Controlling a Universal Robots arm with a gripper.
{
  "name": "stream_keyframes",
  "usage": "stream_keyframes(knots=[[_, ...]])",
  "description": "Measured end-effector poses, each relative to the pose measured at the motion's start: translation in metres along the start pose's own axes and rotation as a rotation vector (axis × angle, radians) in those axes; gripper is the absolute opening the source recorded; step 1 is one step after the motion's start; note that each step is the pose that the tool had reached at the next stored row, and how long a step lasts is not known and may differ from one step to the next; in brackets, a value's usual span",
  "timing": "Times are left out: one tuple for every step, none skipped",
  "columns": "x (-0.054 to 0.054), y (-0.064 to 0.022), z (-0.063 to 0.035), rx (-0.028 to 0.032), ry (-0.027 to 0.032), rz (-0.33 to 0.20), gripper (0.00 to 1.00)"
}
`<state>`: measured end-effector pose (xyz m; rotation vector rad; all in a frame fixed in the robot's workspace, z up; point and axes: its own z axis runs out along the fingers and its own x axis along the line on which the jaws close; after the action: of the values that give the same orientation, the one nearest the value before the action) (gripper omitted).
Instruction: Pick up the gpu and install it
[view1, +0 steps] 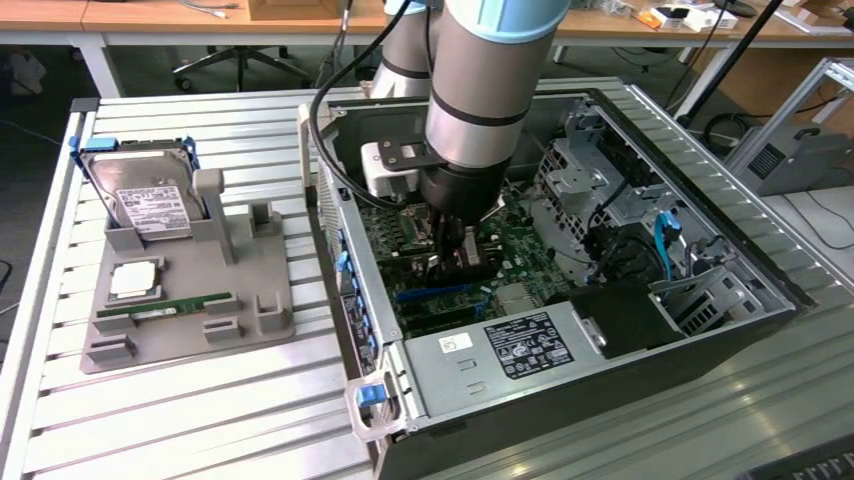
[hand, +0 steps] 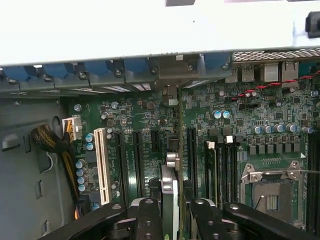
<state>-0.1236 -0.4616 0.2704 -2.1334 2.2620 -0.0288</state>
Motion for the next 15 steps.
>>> stream_keyframes(knots=[[0.0002, 0.0000, 0.0005, -0.0001, -0.0006, 0.000, 0.27], [0.0003, 0.0000, 0.0010, -0.0001, -0.0009, 0.000, 0.27], [0.0004, 0.0001, 0.0014, -0.0002, -0.0009, 0.000, 0.27], [0.0006, 0.0001, 0.0018, -0.0003, -0.0010, 0.000, 0.27], [0.0007, 0.0001, 0.0022, -0.0002, -0.0010, 0.000, 0.27], [0.0008, 0.0002, 0.0026, -0.0002, -0.0011, 0.000, 0.27], [0.0009, 0.0002, 0.0030, -0.0002, -0.0011, 0.000, 0.27], [0.0009, 0.0002, 0.0034, -0.0002, -0.0011, 0.000, 0.27], [0.0011, 0.0002, 0.0039, -0.0002, -0.0013, 0.000, 0.27], [0.0012, 0.0002, 0.0043, -0.0003, -0.0017, 0.000, 0.27], [0.0012, 0.0002, 0.0047, -0.0002, -0.0021, 0.000, 0.27], [0.0013, 0.0003, 0.0051, -0.0003, -0.0023, 0.000, 0.27], [0.0014, 0.0003, 0.0055, -0.0003, -0.0026, 0.000, 0.27], [0.0014, 0.0003, 0.0058, -0.0003, -0.0029, 0.000, 0.27], [0.0015, 0.0003, 0.0062, -0.0003, -0.0033, 0.000, 0.27]])
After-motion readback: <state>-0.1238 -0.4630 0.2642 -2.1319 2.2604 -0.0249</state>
